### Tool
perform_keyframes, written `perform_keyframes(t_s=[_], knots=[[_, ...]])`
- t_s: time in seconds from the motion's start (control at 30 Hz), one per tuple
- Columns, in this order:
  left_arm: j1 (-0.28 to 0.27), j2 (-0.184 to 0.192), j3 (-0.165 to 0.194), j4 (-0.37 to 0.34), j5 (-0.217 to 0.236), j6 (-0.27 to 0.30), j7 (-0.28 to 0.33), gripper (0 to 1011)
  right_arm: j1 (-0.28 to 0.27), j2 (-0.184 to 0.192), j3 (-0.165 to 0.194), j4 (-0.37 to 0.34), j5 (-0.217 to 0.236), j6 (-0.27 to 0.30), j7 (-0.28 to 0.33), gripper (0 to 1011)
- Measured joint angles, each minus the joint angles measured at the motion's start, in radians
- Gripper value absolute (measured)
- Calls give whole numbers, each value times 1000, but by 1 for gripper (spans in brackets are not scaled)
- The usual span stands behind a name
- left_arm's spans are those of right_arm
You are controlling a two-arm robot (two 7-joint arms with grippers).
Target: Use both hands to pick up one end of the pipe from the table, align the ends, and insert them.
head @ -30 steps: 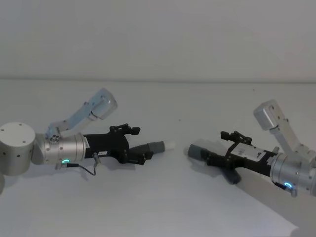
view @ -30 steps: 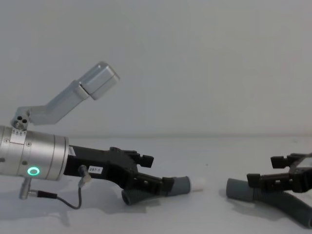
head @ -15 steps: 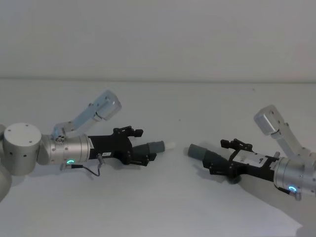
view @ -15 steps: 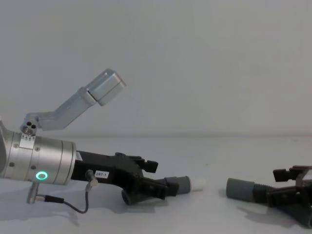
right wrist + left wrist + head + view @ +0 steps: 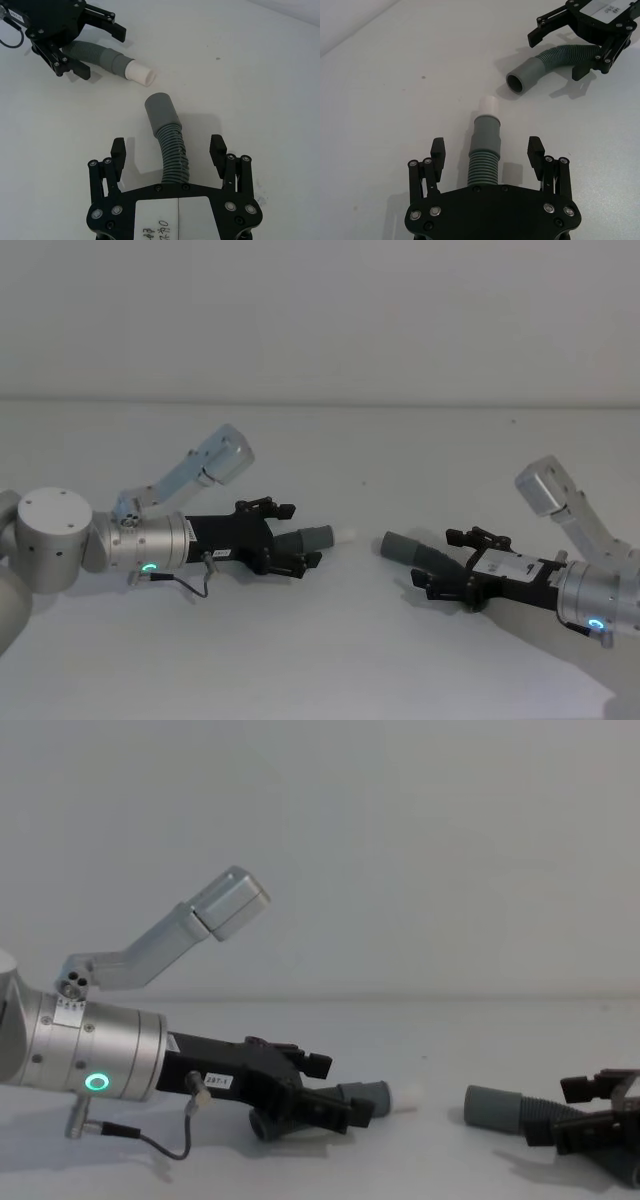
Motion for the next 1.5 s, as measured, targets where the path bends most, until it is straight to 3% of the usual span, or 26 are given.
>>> perform_keyframes(t_s=[1.5], knots=[[-16,0,22,11,77,-10,8,1000,22,10,-38,17,43,30,-7,1001]])
